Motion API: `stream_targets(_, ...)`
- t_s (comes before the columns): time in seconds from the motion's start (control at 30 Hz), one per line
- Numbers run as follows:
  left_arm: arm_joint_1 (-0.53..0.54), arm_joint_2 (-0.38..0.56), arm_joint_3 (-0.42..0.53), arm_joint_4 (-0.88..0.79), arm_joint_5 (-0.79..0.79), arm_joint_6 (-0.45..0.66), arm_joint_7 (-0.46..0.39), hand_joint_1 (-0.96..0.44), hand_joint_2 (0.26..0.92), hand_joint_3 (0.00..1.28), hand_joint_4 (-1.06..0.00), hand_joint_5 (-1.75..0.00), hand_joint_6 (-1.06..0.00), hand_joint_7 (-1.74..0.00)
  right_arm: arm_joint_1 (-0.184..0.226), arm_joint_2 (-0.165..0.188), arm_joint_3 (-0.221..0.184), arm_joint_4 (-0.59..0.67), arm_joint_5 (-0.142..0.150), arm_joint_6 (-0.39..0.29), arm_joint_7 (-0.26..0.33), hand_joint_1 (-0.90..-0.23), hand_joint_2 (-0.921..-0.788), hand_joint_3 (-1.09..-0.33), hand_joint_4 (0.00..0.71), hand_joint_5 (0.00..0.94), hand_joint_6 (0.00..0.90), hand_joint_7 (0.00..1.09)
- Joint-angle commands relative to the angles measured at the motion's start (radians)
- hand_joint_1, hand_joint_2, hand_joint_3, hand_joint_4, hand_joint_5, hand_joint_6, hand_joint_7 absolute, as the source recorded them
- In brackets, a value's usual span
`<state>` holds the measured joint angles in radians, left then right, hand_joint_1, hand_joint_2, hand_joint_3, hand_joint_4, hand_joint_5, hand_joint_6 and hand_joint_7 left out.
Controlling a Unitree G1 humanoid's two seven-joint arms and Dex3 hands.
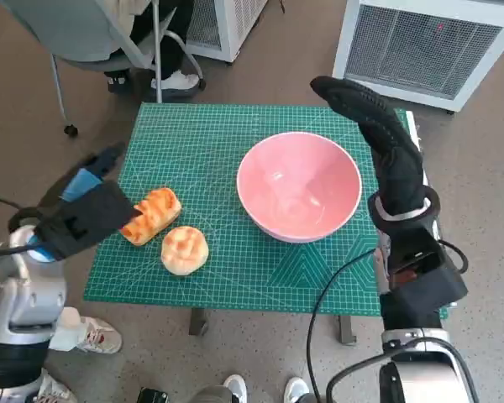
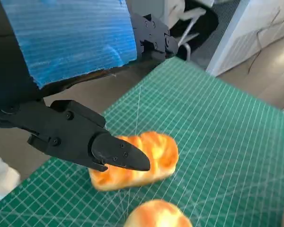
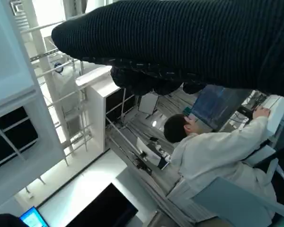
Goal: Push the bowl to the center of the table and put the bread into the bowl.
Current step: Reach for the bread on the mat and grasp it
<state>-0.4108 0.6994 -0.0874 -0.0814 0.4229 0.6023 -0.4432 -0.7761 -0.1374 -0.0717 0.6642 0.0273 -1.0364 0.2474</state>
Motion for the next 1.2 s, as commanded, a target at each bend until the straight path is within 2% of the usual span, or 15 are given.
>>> stream_targets(0.03,-0.010,-0.002,-0.025,-0.007,0.018,0.017,-0.009,-0.36,0.774,0.00,-0.04,-0.01,-0.17,0.00,0.028,-0.009,0.009,-0.007,-0.012,0.014,-0.010,-0.586,-0.921,-0.793,0.337,0.042,-0.001,0.78)
stream_targets(0.43,-0.055,-0.035,-0.114,0.045,0.059,0.056,-0.006,-0.48,0.808,0.01,-0.08,-0.01,-0.19,-0.01,0.030,-0.014,0.013,-0.002,-0.015,0.012,-0.022,-0.585,-0.921,-0.792,0.335,0.047,-0.001,0.78)
stream_targets(0.87,-0.089,-0.094,-0.151,0.159,0.055,0.016,0.023,-0.53,0.841,0.01,-0.11,-0.01,-0.21,-0.02,0.019,-0.017,0.016,0.029,-0.030,0.002,-0.034,-0.584,-0.921,-0.794,0.327,0.051,-0.001,0.79)
stream_targets(1.13,-0.124,-0.146,-0.182,0.339,0.063,-0.039,0.081,-0.53,0.886,0.02,-0.20,-0.03,-0.28,-0.04,0.017,-0.017,0.016,0.032,-0.027,0.001,-0.037,-0.583,-0.921,-0.800,0.320,0.056,-0.001,0.78)
stream_targets(1.2,-0.132,-0.157,-0.180,0.383,0.056,-0.053,0.096,-0.53,0.893,0.01,-0.25,-0.04,-0.30,-0.05,0.018,-0.018,0.016,0.033,-0.025,-0.001,-0.037,-0.583,-0.921,-0.800,0.319,0.057,-0.001,0.78)
